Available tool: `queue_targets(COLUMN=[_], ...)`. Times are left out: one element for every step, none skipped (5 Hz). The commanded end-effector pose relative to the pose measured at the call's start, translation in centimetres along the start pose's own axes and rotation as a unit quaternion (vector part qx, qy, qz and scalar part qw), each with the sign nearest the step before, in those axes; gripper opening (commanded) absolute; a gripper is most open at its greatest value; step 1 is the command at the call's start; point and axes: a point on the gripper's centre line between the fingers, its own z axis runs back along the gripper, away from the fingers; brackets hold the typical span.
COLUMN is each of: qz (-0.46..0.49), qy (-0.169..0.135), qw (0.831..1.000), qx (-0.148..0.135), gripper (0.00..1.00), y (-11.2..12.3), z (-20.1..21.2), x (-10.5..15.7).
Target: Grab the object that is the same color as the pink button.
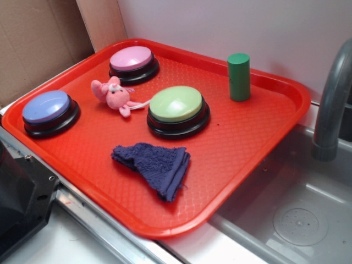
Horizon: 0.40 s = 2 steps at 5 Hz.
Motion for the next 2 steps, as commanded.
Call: queue_targets(qz=[0.000, 0.124], qy=[0.000, -0.012], qw=[1.000, 0.992], qx=[0.000, 0.006], gripper=[1.00, 1.00], y=[0.0, 1.0], z=[0.0, -1.5], x=[0.0, 2.5])
